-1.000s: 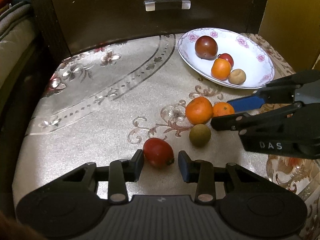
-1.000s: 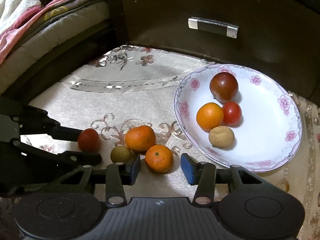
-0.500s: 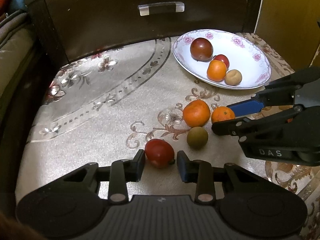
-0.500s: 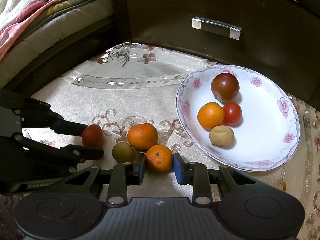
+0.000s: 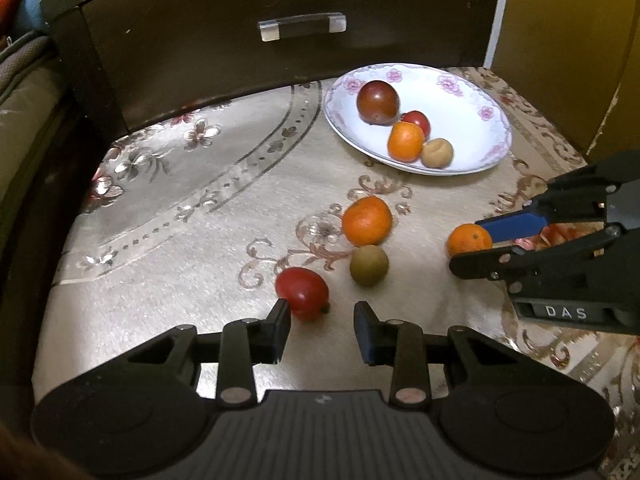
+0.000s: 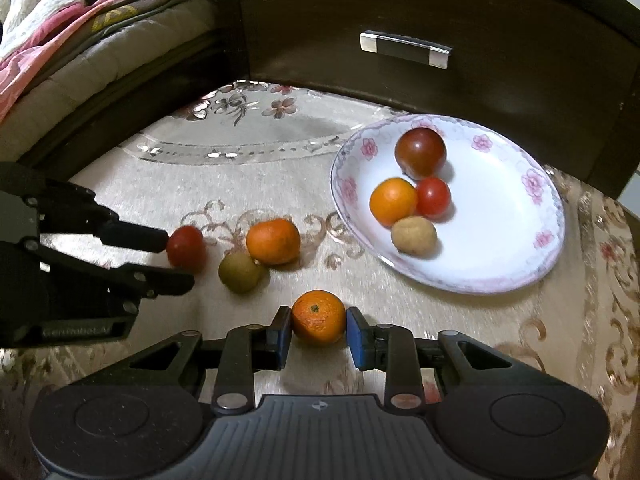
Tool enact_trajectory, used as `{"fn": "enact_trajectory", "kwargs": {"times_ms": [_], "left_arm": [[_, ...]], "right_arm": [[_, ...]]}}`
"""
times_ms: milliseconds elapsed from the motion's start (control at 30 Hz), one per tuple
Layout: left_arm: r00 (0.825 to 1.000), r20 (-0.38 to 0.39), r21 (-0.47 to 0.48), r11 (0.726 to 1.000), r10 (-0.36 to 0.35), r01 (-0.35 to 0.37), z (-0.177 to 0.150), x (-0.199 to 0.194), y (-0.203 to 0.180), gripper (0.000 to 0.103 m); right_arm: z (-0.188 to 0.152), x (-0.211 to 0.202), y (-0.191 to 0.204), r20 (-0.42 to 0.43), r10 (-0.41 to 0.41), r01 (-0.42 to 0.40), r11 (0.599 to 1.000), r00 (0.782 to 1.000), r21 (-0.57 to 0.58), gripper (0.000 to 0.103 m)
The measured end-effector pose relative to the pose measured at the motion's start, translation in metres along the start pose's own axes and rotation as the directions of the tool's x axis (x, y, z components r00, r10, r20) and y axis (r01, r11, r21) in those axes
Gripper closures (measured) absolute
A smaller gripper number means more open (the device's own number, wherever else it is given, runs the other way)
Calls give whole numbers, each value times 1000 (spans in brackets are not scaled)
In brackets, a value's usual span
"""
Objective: Organize fruits
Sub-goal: 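Close the right gripper on the mandarin while the left gripper closes on the red tomato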
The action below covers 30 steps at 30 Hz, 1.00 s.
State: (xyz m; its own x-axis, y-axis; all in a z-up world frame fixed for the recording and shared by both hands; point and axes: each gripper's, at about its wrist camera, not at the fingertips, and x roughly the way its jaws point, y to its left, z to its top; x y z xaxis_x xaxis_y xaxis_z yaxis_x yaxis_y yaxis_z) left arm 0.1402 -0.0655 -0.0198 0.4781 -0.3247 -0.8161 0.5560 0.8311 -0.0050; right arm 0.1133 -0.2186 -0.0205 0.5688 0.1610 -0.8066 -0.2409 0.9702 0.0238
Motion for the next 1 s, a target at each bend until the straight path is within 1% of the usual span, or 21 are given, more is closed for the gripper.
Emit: {"fn": "enact_trajectory", "kwargs": {"times_ms": [100, 300, 400, 500, 600, 700, 800, 900, 1000], "left_arm": [[1000, 2, 9, 1000, 6, -6, -3, -3, -3, 61], [999, 15, -40, 999, 28, -28, 3, -1, 7, 60], [999, 6, -31, 999, 38, -38, 3, 7, 6, 60], [998, 1, -27, 997, 67, -67, 4, 15, 6, 59], [998, -3, -62, 996, 56, -57, 7, 21, 12, 59], [998, -7, -54, 997, 63, -64, 7, 23, 12, 59], [998, -9, -35, 997, 66, -66, 5, 21, 9, 61], [997, -5, -29, 997, 73, -73, 4, 20, 8, 67], [998, -5, -45, 997, 61, -61, 6, 19, 11, 67]], "right_arm": [[-7, -7, 2, -11, -8, 8, 1000, 1000, -1, 80], [-20, -21, -2, -19, -16, 17, 1000, 1000, 26, 80], [-20, -24, -3, -12, -14, 15, 999, 1000, 36, 80], [-17, -23, -2, -4, -8, 8, 999, 1000, 42, 80], [-15, -20, -2, -3, 2, -2, 999, 1000, 43, 80], [-15, -16, -2, -10, 9, -8, 999, 1000, 46, 80], [-15, -12, -4, -18, 10, -9, 999, 1000, 47, 80], [-15, -12, -6, -20, 5, -4, 999, 1000, 52, 80], [-14, -12, -7, -19, 4, -3, 999, 1000, 54, 80]]}}
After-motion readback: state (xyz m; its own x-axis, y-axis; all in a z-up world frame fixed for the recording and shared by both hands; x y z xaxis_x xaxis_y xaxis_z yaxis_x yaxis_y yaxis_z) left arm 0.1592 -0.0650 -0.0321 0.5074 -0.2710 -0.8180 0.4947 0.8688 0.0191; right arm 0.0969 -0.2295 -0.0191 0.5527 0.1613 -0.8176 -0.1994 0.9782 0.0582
